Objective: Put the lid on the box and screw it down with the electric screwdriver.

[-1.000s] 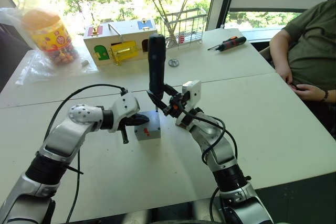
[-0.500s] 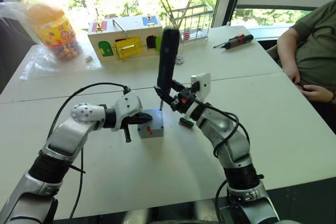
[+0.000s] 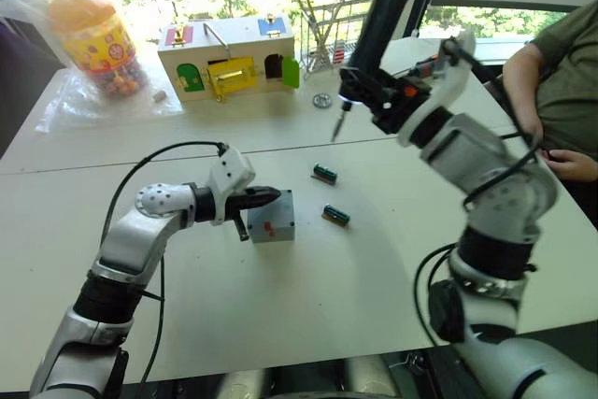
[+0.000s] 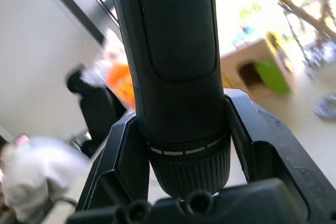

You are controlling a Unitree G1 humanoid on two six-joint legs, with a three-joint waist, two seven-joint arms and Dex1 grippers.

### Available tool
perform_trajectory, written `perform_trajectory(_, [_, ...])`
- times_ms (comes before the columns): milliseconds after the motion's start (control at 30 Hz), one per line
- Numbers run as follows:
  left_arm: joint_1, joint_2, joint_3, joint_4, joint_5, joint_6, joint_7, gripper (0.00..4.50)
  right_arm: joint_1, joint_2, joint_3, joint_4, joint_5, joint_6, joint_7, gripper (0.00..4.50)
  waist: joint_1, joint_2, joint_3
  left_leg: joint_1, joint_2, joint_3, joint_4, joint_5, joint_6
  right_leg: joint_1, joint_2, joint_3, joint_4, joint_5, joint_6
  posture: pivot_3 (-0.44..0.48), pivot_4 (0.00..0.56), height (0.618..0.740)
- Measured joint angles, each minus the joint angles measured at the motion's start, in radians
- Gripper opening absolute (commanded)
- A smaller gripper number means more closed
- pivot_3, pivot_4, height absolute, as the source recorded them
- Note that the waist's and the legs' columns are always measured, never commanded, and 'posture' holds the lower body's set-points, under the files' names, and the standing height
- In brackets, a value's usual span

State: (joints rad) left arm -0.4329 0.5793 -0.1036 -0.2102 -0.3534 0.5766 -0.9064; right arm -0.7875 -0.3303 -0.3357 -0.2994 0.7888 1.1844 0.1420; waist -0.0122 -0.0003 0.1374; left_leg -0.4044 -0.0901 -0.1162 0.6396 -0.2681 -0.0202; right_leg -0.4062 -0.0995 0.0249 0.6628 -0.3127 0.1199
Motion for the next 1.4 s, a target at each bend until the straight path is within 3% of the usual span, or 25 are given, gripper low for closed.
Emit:
perform_trajectory(133, [-0.073,0.062,0.003,-0.099,-0.029,0.056,-0.02,0.0,-0.008,-0.334,0.051,0.117,-0.002,0.275,0.066,1.83,-0.001,0.002,0.006,-0.007,0.0,0.002,0.005,-0.001,0.002,-0.004,-0.002,-0.001,0.001,0.0,0.0,0.0,0.15,0.74])
perform_trajectory(233, [-0.071,0.093,-0.034,-0.149,-0.03,0.071,-0.059,0.0,0.035,-0.513,0.122,0.175,0.003,0.376,0.183,1.83,-0.007,0.004,0.012,-0.006,0.0,0.004,0.006,-0.003,0.006,-0.004,-0.002,0.0,0.0,0.0,0.0,0.0,0.15,0.74])
perform_trajectory(333, [-0.06,0.109,-0.094,-0.18,-0.026,0.048,-0.101,0.0,0.065,-0.634,0.226,0.208,0.033,0.422,0.321,1.83,-0.011,0.004,0.018,-0.006,0.001,0.005,0.007,-0.005,0.008,-0.004,0.0,0.0,0.001,0.0,0.0,0.0,0.15,0.74])
perform_trajectory(433, [-0.053,0.125,-0.13,-0.184,-0.012,0.005,-0.14,0.0,0.067,-0.687,0.32,0.269,0.028,0.42,0.415,1.83,-0.007,0.004,0.019,-0.006,0.001,0.005,0.008,-0.005,0.008,-0.004,0.0,-0.001,0.001,0.0,0.0,0.0,0.15,0.74])
perform_trajectory(700, [-0.009,0.125,-0.195,-0.185,0.005,-0.017,-0.181,0.0,-0.023,-0.662,0.558,0.514,-0.096,0.366,0.536,1.83,-0.001,0.002,0.023,-0.006,-0.001,0.005,0.009,-0.002,0.004,-0.003,-0.002,-0.001,0.001,0.0,0.0,0.0,0.15,0.74])
perform_trajectory(1000, [0.015,0.124,-0.203,-0.206,0.01,-0.013,-0.156,0.0,-0.13,-0.611,0.647,0.638,-0.206,0.331,0.617,1.83,0.0,0.001,0.024,-0.006,0.0,0.004,0.009,-0.002,0.004,-0.003,-0.001,-0.001,0.001,0.0,0.0,0.0,0.15,0.74])
perform_trajectory(1067, [0.02,0.124,-0.203,-0.205,0.017,-0.013,-0.146,0.0,-0.13,-0.611,0.652,0.637,-0.221,0.325,0.634,2.84,0.0,0.001,0.024,-0.006,0.0,0.004,0.009,-0.002,0.004,-0.003,-0.001,-0.001,0.001,0.0,0.0,0.0,0.15,0.74])
perform_trajectory(1200, [0.016,0.125,-0.197,-0.198,0.017,-0.013,-0.137,0.0,-0.129,-0.611,0.655,0.617,-0.234,0.314,0.661,4.29,0.0,0.0,0.024,-0.006,0.0,0.004,0.011,-0.002,0.004,-0.002,-0.001,-0.001,0.001,0.0,0.001,0.0,0.15,0.74])
perform_trajectory(1233, [0.01,0.128,-0.195,-0.19,0.017,-0.013,-0.136,0.0,-0.129,-0.611,0.655,0.612,-0.238,0.312,0.665,4.46,0.0,0.0,0.024,-0.006,0.0,0.004,0.011,-0.002,0.004,-0.002,-0.001,-0.001,0.001,0.001,0.001,0.0,0.15,0.74])
perform_trajectory(1400, [-0.014,0.143,-0.148,-0.143,0.014,-0.013,-0.137,0.0,-0.127,-0.611,0.652,0.597,-0.272,0.288,0.661,4.46,0.002,0.0,0.024,-0.006,-0.001,0.004,0.011,-0.002,0.004,-0.001,-0.002,-0.002,0.001,0.001,0.001,0.0,0.15,0.74])
